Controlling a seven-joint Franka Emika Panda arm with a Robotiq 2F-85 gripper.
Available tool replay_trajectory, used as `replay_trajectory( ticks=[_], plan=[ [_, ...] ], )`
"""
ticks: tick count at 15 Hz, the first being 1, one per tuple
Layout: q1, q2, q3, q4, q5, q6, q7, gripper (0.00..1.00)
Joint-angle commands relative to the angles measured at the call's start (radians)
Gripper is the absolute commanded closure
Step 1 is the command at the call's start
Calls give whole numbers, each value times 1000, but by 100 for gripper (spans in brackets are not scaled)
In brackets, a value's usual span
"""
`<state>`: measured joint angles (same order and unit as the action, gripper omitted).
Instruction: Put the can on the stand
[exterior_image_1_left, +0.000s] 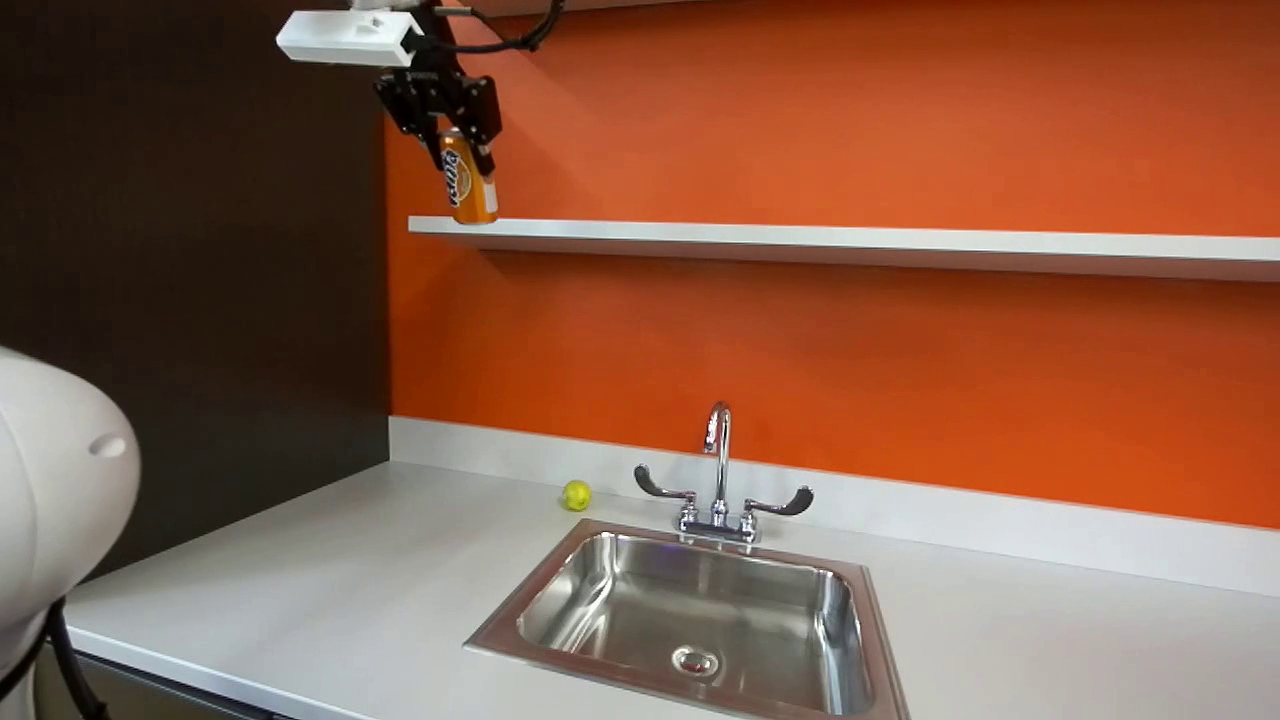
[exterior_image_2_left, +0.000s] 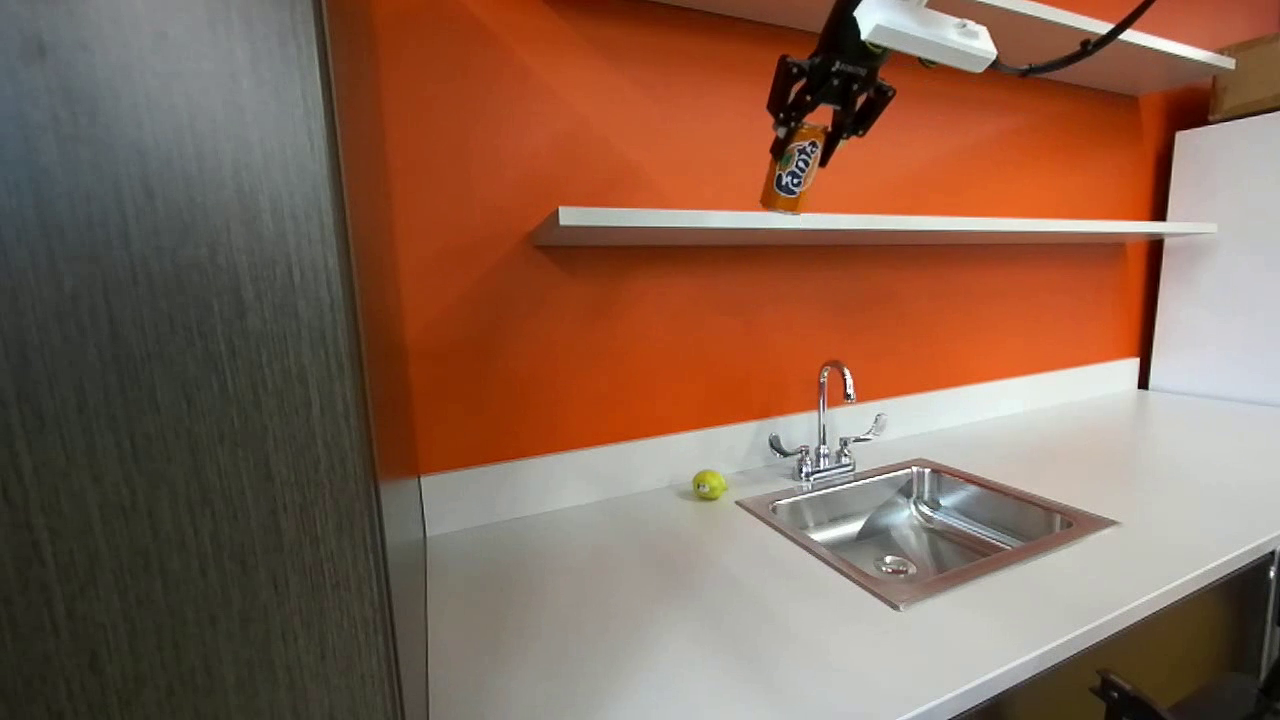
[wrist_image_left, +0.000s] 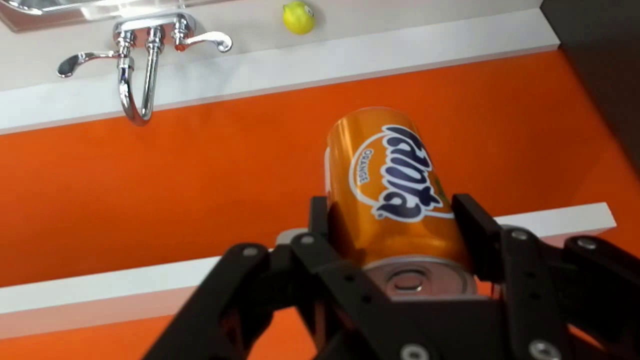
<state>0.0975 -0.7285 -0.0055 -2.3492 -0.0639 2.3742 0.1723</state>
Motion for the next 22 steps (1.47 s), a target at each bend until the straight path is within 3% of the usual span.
replay_trajectory(
  ticks=[1, 11, 22],
  plan=[
    [-38, 103, 34, 156, 22, -38, -23, 62],
    [-55, 396, 57, 479, -2, -80, 0, 62],
    [-62, 604, 81, 750, -102, -211, 39, 62]
  ],
)
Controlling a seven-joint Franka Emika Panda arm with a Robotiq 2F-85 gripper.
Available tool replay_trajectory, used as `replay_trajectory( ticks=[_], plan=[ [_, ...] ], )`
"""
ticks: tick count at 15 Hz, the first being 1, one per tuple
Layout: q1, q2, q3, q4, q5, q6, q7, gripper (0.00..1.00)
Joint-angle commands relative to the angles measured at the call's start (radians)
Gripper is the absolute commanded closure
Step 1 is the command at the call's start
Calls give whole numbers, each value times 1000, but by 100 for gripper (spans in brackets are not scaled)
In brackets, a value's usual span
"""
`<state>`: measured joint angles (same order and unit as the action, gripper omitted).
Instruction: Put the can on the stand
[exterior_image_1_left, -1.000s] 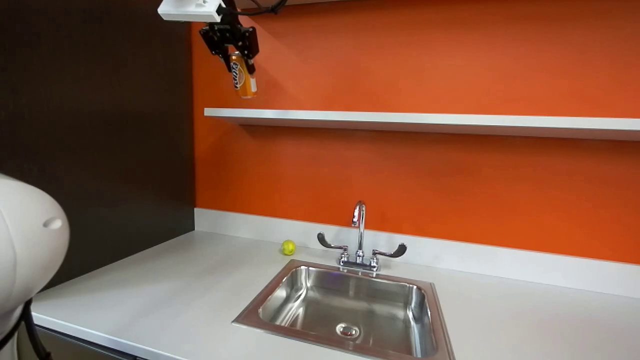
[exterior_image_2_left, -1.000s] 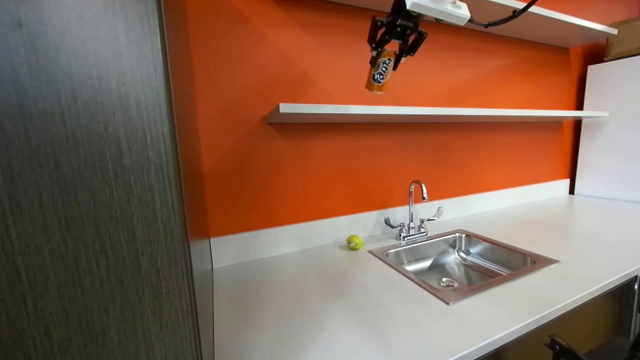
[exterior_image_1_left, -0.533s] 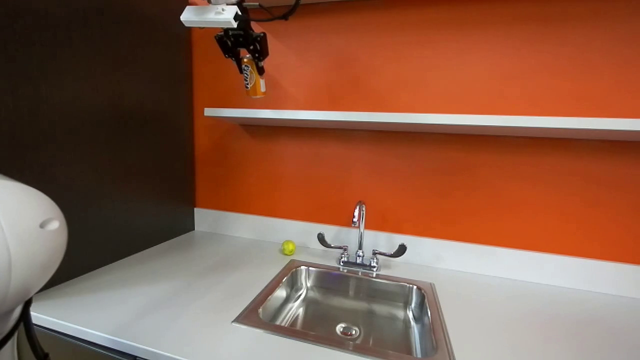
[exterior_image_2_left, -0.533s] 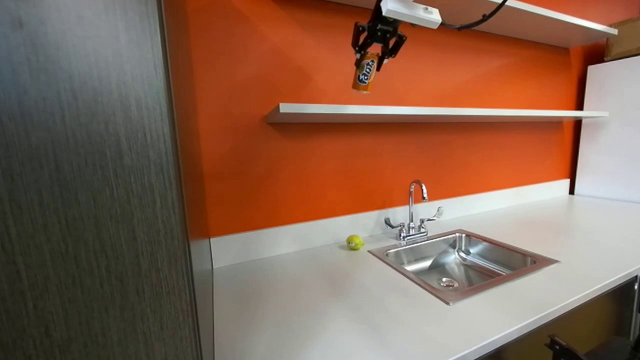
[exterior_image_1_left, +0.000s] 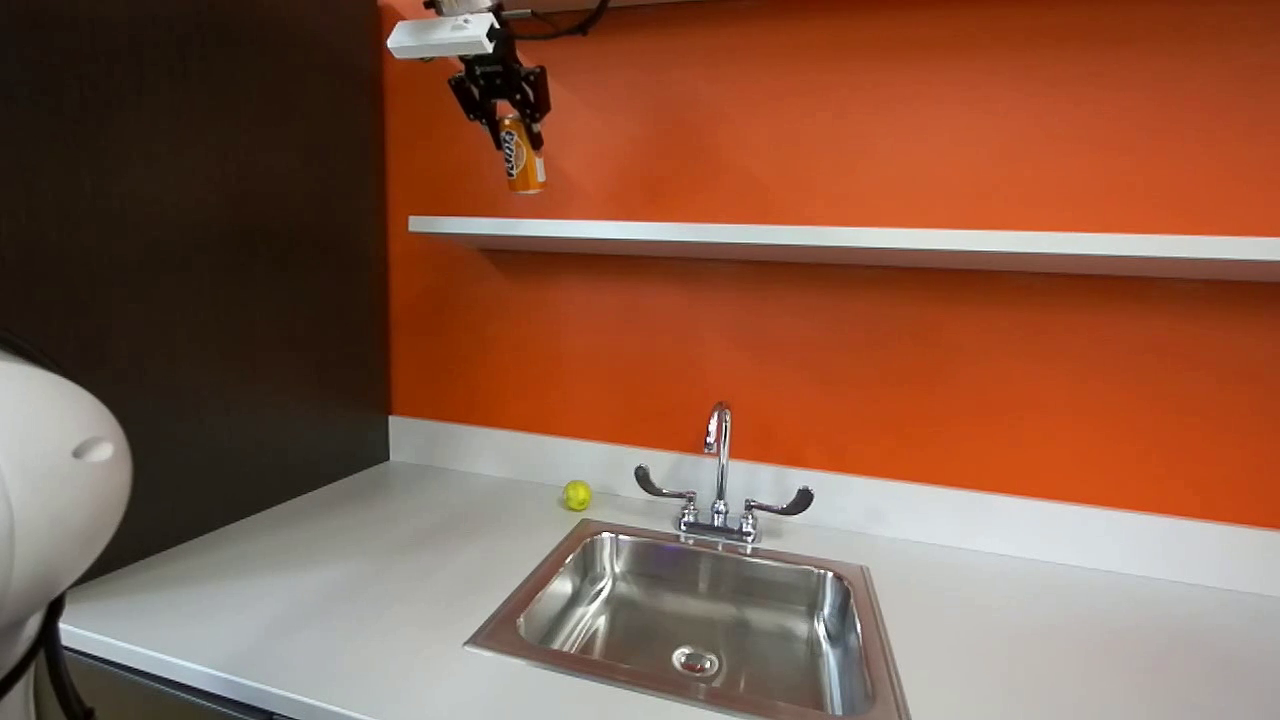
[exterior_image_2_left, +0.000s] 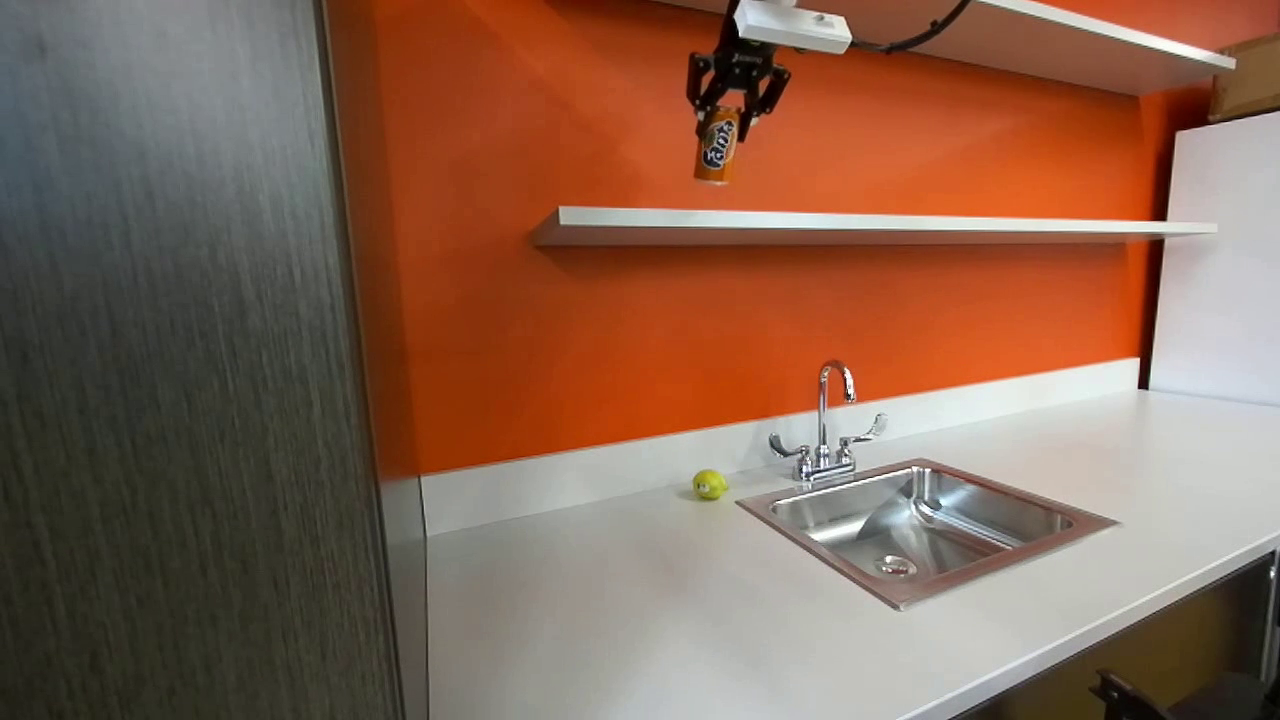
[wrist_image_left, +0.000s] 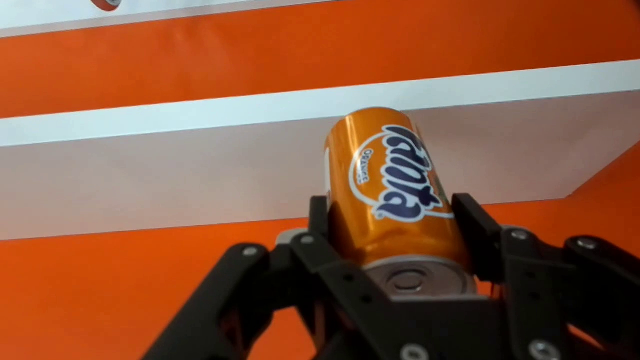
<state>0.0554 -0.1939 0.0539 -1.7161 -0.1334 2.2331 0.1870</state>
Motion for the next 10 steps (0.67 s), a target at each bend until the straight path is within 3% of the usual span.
replay_trajectory(
  ticks=[1, 10],
  plan=[
    [-18, 86, 18, 139, -34, -85, 21, 62],
    [1, 262, 1, 337, -73, -180, 25, 62]
  ],
)
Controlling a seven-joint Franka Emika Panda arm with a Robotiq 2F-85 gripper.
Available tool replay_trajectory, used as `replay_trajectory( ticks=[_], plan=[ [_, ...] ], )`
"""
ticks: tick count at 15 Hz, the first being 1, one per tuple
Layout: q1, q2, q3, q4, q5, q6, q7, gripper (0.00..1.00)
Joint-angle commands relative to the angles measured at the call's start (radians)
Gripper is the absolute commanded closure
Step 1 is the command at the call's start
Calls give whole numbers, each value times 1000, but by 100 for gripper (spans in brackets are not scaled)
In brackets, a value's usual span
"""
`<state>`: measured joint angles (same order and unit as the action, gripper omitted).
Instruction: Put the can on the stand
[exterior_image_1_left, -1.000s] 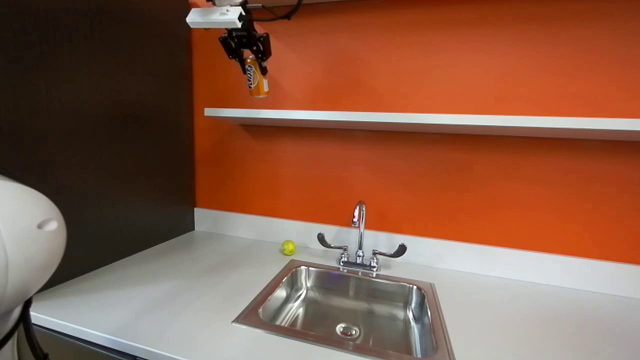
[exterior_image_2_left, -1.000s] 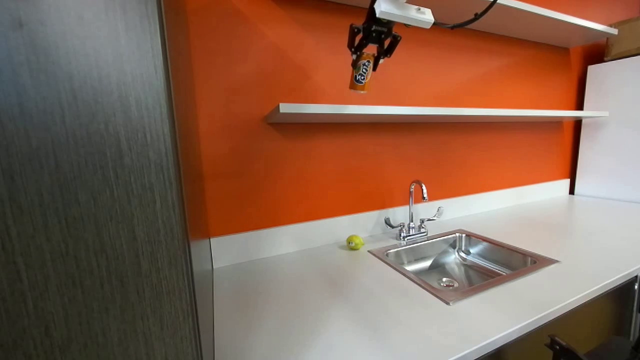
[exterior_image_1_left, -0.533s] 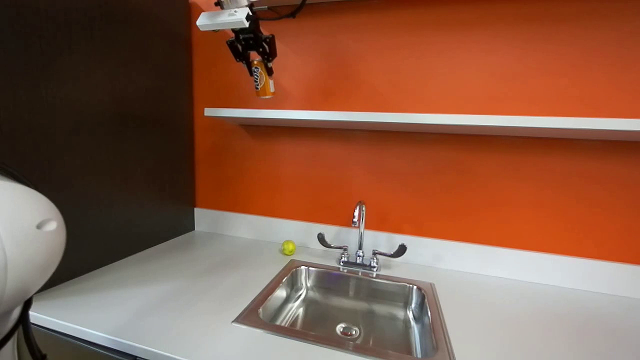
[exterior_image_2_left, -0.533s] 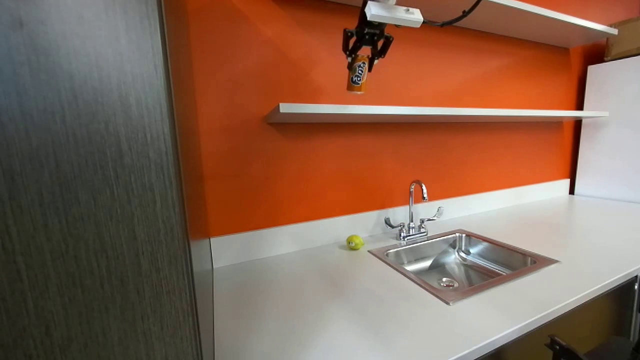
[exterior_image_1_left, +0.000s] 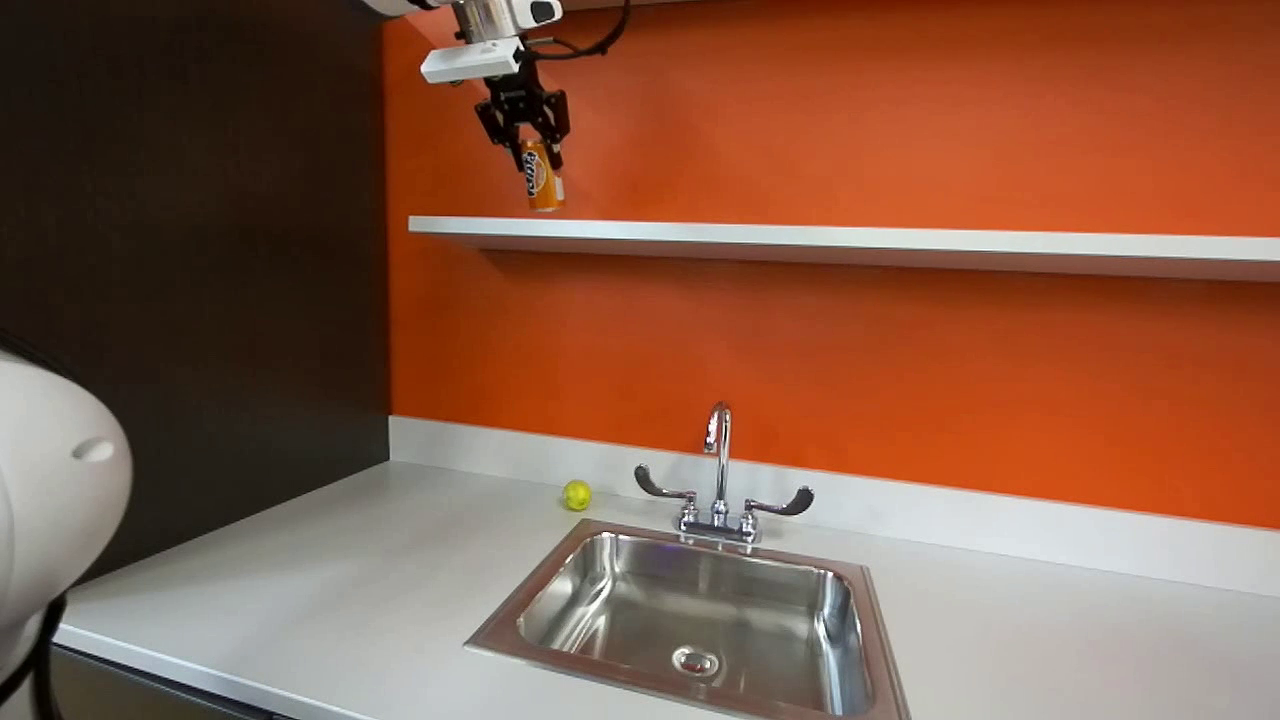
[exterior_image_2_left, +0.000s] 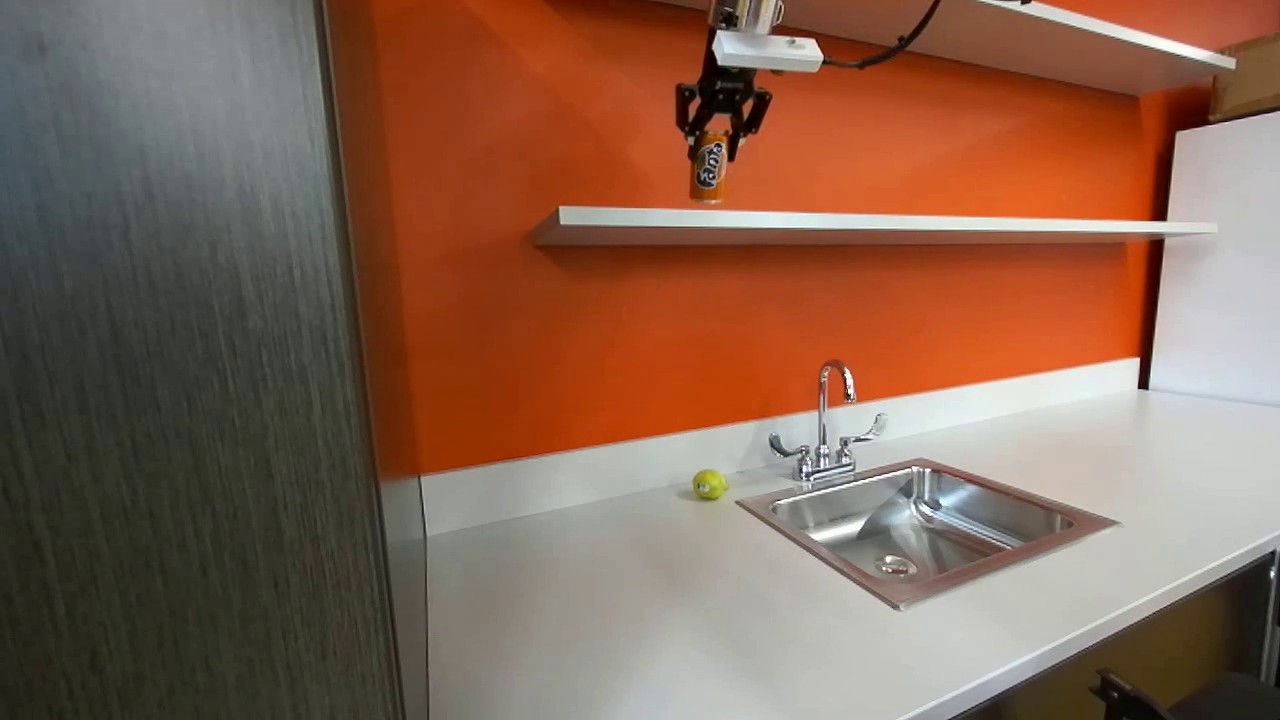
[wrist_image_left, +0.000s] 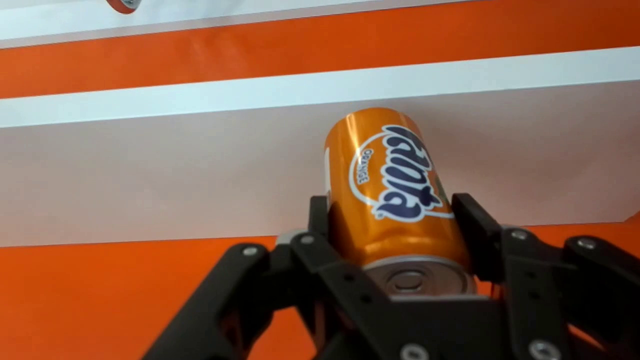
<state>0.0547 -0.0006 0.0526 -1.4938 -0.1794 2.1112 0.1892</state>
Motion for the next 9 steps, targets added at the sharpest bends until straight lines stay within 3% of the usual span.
replay_trajectory(
  ticks=[1, 9],
  plan=[
    [3, 85, 0, 132, -31, -66, 23, 62],
    [8, 190, -15, 267, -47, -125, 22, 62]
  ],
)
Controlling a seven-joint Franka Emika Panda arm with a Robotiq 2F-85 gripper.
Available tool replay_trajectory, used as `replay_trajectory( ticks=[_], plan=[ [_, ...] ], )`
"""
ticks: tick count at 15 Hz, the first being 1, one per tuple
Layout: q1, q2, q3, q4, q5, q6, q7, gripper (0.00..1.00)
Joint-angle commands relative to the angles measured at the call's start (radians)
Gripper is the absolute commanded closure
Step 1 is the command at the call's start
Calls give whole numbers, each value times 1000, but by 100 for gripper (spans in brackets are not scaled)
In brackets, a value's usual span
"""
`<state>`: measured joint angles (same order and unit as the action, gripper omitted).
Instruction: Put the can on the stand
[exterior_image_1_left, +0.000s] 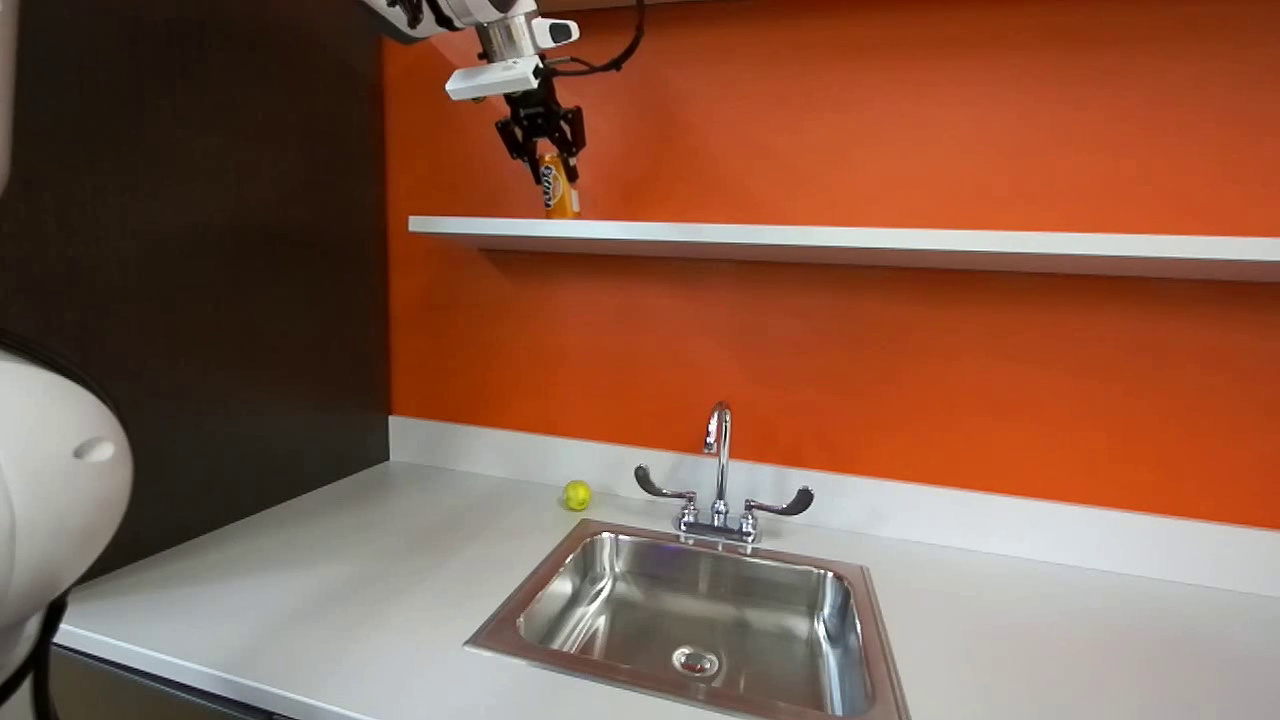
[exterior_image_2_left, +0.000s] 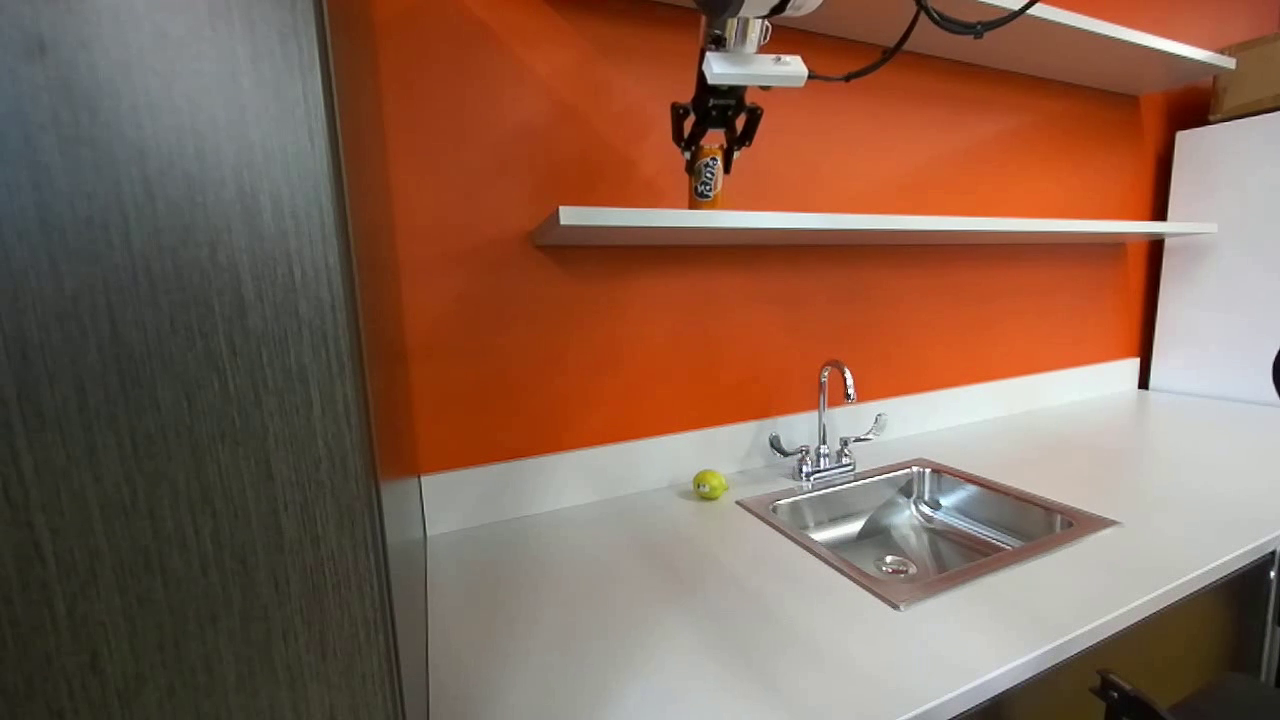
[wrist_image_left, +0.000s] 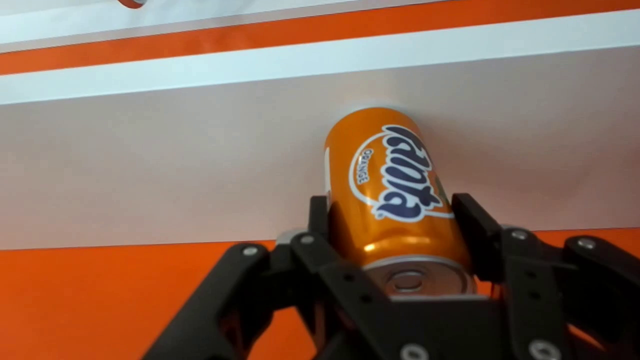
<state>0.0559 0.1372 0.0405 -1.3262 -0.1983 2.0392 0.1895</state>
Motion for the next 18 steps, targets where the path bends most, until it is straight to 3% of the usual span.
replay_trajectory(
  ticks=[1, 3, 4, 7, 12, 18],
  plan=[
    [7, 66, -5, 117, -29, -60, 23, 62],
    [9, 91, -9, 149, -32, -72, 32, 62],
    [9, 99, -10, 160, -31, -77, 32, 12],
    [7, 117, -13, 181, -29, -83, 35, 1],
    [-6, 61, -20, 118, 7, -67, 13, 0],
    [-13, -105, -33, -94, 19, -27, -20, 0]
  ],
)
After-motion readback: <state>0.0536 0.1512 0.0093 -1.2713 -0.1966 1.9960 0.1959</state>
